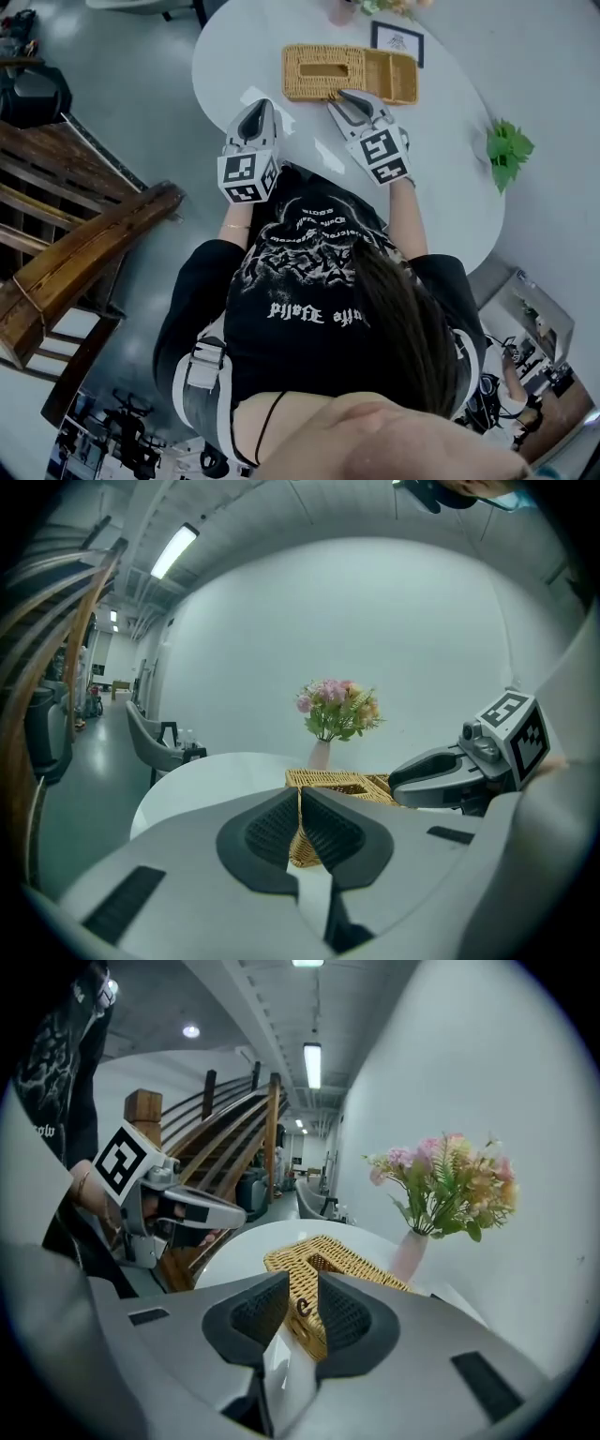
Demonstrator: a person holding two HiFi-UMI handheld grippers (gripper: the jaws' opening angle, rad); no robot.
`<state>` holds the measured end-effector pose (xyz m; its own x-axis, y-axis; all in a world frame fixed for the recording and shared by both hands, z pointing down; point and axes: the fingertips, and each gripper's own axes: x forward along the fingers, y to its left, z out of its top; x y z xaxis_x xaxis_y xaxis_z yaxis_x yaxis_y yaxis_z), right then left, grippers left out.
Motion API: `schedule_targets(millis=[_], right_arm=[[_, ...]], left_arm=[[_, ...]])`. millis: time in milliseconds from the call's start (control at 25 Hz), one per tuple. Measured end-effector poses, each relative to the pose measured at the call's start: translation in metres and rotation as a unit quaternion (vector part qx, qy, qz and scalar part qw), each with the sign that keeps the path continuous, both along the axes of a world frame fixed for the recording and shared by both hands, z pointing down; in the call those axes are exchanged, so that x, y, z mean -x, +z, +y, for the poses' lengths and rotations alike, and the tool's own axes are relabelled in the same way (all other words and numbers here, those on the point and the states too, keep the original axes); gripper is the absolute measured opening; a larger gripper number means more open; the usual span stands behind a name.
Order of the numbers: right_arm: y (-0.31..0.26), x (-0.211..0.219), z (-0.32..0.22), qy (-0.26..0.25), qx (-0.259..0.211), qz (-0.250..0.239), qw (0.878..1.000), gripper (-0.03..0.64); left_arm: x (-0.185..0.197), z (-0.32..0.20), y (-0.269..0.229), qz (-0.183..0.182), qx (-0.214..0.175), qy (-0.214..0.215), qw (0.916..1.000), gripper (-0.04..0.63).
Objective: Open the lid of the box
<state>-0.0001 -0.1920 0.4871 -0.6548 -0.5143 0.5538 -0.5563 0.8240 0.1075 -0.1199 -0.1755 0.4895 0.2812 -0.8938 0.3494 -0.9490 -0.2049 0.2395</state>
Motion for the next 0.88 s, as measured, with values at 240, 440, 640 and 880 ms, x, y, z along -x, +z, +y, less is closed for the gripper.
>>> schedule_targets(millis=[240, 440, 640, 880], right_arm=[[0.016, 0.005, -0.003, -0.033, 0.006, 0.072, 0.997, 0.121], [0.028, 0.008, -0.004, -0.061, 0.008, 0.128, 0.990, 0.121], [0.042, 0.010, -0.002, -0.090, 0.011, 0.179, 0.980, 0.107], [0.047, 0.007, -0.008, -0.101, -0.004, 0.219, 0.970, 0.046]], left_arm=[[0.010, -0.014, 0.004, 0.008, -0.003, 0.014, 0.9999, 0.028], [0.017, -0.016, 0.010, 0.008, 0.001, 0.028, 0.9996, 0.028], [0.023, -0.019, 0.011, -0.001, -0.001, 0.039, 0.9992, 0.029], [0.026, -0.020, 0.018, 0.003, 0.003, 0.040, 0.9992, 0.029]])
